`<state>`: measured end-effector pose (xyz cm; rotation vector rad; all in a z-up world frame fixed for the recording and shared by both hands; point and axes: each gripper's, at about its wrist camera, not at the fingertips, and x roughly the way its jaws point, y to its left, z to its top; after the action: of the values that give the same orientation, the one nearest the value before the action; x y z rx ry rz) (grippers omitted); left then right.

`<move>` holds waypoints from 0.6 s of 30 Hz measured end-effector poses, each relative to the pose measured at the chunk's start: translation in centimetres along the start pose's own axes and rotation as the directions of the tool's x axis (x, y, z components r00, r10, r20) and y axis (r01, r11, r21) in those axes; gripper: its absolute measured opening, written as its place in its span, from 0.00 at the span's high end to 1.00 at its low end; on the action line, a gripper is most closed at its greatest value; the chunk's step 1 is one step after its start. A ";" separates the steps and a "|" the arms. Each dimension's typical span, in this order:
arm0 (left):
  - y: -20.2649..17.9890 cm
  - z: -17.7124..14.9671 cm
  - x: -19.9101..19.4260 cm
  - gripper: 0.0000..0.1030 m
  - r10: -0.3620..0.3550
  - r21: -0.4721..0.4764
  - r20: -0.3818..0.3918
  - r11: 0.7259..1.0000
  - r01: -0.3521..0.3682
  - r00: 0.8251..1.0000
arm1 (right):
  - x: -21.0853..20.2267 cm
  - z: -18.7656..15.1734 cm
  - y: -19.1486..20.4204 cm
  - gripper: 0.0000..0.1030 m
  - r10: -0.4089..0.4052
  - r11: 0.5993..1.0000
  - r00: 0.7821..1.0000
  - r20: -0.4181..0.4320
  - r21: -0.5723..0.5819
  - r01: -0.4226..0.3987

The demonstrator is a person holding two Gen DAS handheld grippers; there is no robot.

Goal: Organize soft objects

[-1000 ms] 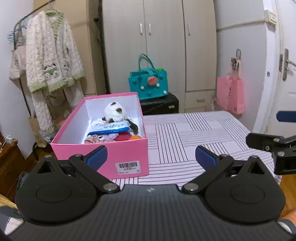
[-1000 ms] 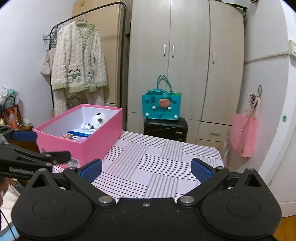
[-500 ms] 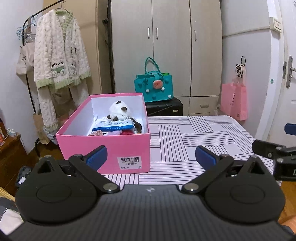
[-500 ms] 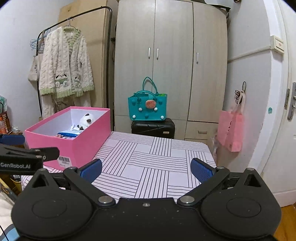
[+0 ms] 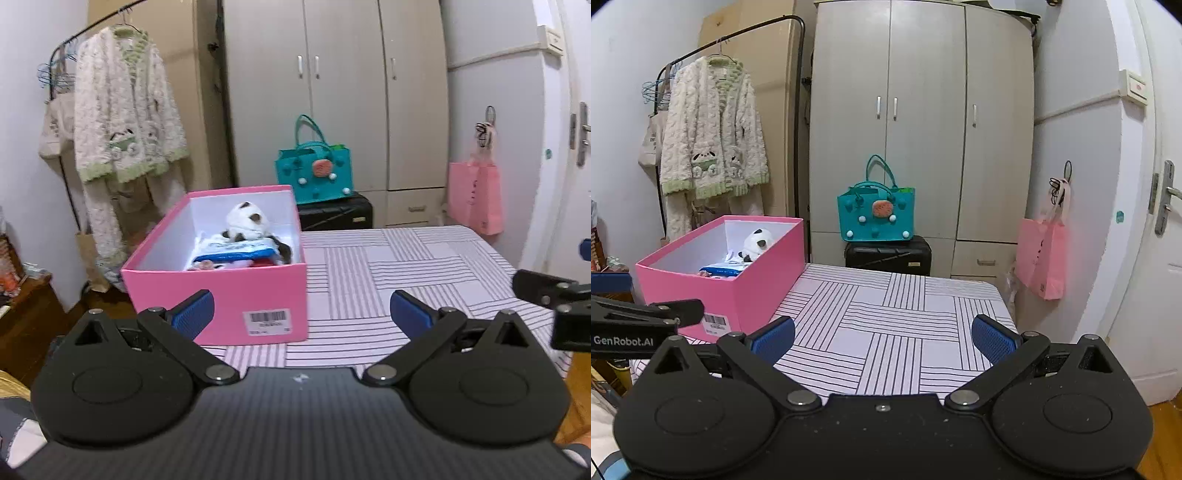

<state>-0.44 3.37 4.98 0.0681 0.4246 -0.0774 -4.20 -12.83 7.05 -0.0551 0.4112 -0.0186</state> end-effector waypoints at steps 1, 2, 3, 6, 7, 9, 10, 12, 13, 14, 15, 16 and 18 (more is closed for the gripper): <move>0.1 0.0 0.0 0.00 0.006 -0.001 0.002 1.000 -0.006 1.000 | 0.0 -0.1 -0.1 0.00 -0.003 1.000 1.000 -0.001 0.002 0.003; 0.1 0.0 0.0 0.00 0.009 -0.003 0.002 1.000 -0.009 1.000 | 0.0 -0.1 -0.1 0.00 -0.008 1.000 1.000 -0.002 0.004 0.008; 0.1 0.0 0.0 0.00 0.012 -0.004 0.004 1.000 -0.012 1.000 | 0.0 -0.2 -0.1 0.00 -0.011 1.000 1.000 -0.002 0.006 0.011; 0.2 0.0 0.0 0.00 0.012 -0.003 0.005 1.000 -0.012 1.000 | 0.0 -0.5 -0.3 0.00 -0.020 1.000 1.000 -0.004 0.014 0.020; 0.2 -0.1 0.0 0.00 0.008 -0.005 0.004 1.000 -0.008 1.000 | 0.0 -0.5 -0.4 0.00 -0.021 1.000 1.000 -0.003 0.017 0.021; 0.3 -0.2 -0.1 0.00 0.003 -0.010 0.010 1.000 -0.003 1.000 | -0.1 -0.7 -0.5 0.00 -0.025 0.999 1.000 -0.001 0.024 0.025; 0.2 -0.3 -0.3 0.00 0.003 -0.012 0.022 1.000 -0.003 1.000 | -0.2 -0.7 -0.5 0.00 -0.027 0.999 1.000 0.001 0.025 0.027; 0.2 -0.5 -0.5 0.00 0.008 -0.018 0.042 1.000 -0.007 0.999 | -0.2 -0.8 -0.6 0.00 -0.035 0.999 0.999 0.002 0.023 0.035; 0.3 -0.6 -0.6 0.00 0.008 -0.027 0.047 1.000 -0.007 0.999 | -0.2 -0.8 -0.6 0.00 -0.040 0.999 0.999 0.004 0.023 0.040; 0.3 -0.6 -0.6 0.00 0.006 -0.035 0.046 0.999 -0.005 0.999 | -0.3 -0.8 -0.6 0.00 -0.045 0.999 0.999 0.008 0.022 0.045; 0.4 -0.7 -0.7 0.00 0.004 -0.042 0.042 0.999 -0.002 0.999 | -0.3 -0.8 -0.6 0.00 -0.048 0.999 0.999 0.009 0.022 0.048; 0.5 -0.7 -0.6 0.00 -0.002 -0.046 0.039 0.999 0.004 0.999 | -0.4 -0.9 -0.6 0.00 -0.049 0.999 0.999 0.008 0.022 0.049; 0.4 -0.7 -0.6 0.00 -0.010 -0.040 0.039 0.999 0.012 0.999 | -0.5 -0.9 -0.5 0.00 -0.048 0.999 0.999 0.013 0.021 0.048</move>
<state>-1.24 3.87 4.59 0.0249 0.3872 -0.0811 -5.00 -13.37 6.40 -0.0444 0.3964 -0.0701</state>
